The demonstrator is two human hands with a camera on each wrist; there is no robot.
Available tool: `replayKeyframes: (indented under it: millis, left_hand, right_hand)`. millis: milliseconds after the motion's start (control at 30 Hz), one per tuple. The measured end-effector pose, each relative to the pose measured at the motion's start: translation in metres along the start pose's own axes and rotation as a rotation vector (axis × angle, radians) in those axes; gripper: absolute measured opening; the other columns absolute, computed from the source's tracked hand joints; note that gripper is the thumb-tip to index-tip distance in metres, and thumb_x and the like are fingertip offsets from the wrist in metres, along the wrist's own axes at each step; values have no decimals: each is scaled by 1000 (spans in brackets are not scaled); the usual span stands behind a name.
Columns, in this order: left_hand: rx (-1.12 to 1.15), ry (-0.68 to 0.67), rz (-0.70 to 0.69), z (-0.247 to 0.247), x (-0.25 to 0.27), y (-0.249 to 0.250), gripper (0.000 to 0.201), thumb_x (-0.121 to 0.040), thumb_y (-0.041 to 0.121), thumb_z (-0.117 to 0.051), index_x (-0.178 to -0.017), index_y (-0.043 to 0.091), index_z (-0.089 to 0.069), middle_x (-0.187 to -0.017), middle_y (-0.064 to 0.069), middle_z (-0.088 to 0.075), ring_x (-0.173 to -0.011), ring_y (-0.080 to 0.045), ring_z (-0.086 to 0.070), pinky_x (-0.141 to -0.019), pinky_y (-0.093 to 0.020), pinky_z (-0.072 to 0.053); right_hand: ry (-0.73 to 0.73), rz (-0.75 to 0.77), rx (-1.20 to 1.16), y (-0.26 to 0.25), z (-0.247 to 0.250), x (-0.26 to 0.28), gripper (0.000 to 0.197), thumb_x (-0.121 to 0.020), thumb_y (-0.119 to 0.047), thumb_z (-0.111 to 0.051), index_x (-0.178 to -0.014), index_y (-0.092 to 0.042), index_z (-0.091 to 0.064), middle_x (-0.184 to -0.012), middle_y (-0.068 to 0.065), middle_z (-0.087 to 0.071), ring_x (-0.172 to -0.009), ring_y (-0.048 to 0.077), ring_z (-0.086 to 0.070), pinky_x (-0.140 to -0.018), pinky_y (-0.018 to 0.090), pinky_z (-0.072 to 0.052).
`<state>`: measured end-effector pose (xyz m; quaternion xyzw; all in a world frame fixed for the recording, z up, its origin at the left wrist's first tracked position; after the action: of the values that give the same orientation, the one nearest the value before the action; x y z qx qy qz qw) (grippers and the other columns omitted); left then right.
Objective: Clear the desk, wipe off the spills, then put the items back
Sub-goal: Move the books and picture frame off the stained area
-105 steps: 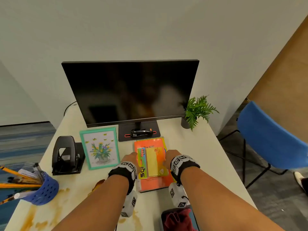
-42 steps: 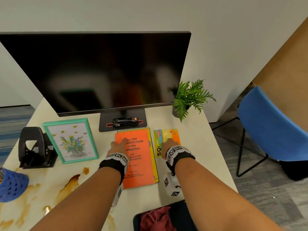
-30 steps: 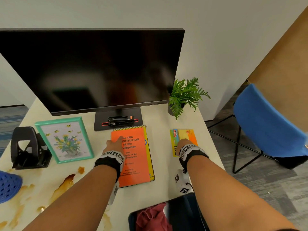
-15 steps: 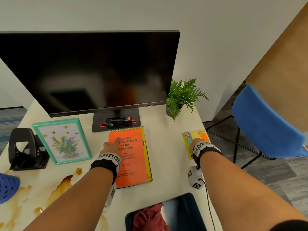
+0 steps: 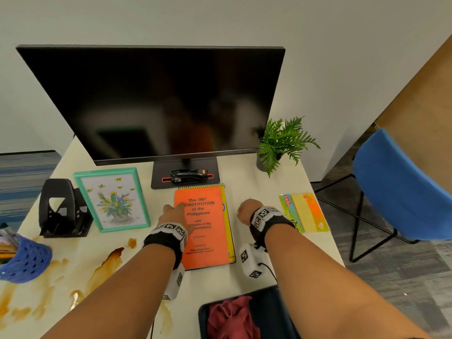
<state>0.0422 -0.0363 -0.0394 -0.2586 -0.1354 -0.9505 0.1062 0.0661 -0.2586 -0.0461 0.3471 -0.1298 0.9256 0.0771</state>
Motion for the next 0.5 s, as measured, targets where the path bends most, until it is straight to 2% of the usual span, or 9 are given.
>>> replayKeyframes:
  millis: [100,133,200,267,400,500]
  left_hand:
    - [-25,1,-9,0,6,-1,74,-78,41,-72,-140,24,-35,-124,-10,-40,-109,-30,-56,-93,-37,-51]
    - [-28,-2,-19,0,7,-1,73,-77,42,-73,-139,24,-37,-124,-10,-41,-109,-30,-56,-93,-37,-51]
    - [-11,-5,-43,-1,9,1,69,-77,40,-74,-136,22,-42,-123,-9,-41,-107,-28,-57,-94,-36,-50]
    - [8,-2,-85,-3,13,5,63,-79,37,-73,-133,19,-45,-124,-9,-39,-104,-26,-59,-94,-32,-49]
    - [10,6,-144,-5,15,9,59,-85,37,-66,-134,16,-43,-129,-11,-44,-112,-24,-55,-97,-29,-44]
    - [109,47,-100,-1,12,6,51,-87,32,-62,-132,15,-45,-124,-11,-54,-110,-26,-58,-92,-33,-48]
  right_hand:
    - [-23,37,-87,-28,-12,11,26,-88,-29,-54,-88,-7,-68,-93,10,-70,-77,25,-61,-71,28,-49]
    - [-5,30,-108,-29,-15,12,27,-89,-32,-54,-77,-9,-64,-83,8,-67,-72,24,-59,-65,25,-46]
    - [33,-8,-141,-28,-19,14,33,-89,-34,-54,-64,-14,-50,-68,2,-56,-64,21,-53,-60,25,-40]
    - [46,-29,-158,-24,-18,16,35,-90,-34,-54,-63,-16,-43,-64,1,-48,-63,21,-50,-63,27,-39]
    - [26,-41,-180,-14,-12,22,30,-89,-31,-56,-66,-16,-44,-66,-1,-47,-82,26,-60,-69,28,-42]
    - [63,5,-303,-14,-2,31,10,-88,-21,-57,-86,-12,-52,-71,-3,-46,-86,25,-58,-72,27,-41]
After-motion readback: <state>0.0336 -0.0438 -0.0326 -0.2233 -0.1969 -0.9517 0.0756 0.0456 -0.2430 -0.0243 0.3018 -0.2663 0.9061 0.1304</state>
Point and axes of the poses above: each hand's wrist, its own x-axis away from the middle knuckle, its own z-axis out of the back of the hand, y = z × x, the point moved 3 cm from there along -x, towards the middle knuckle
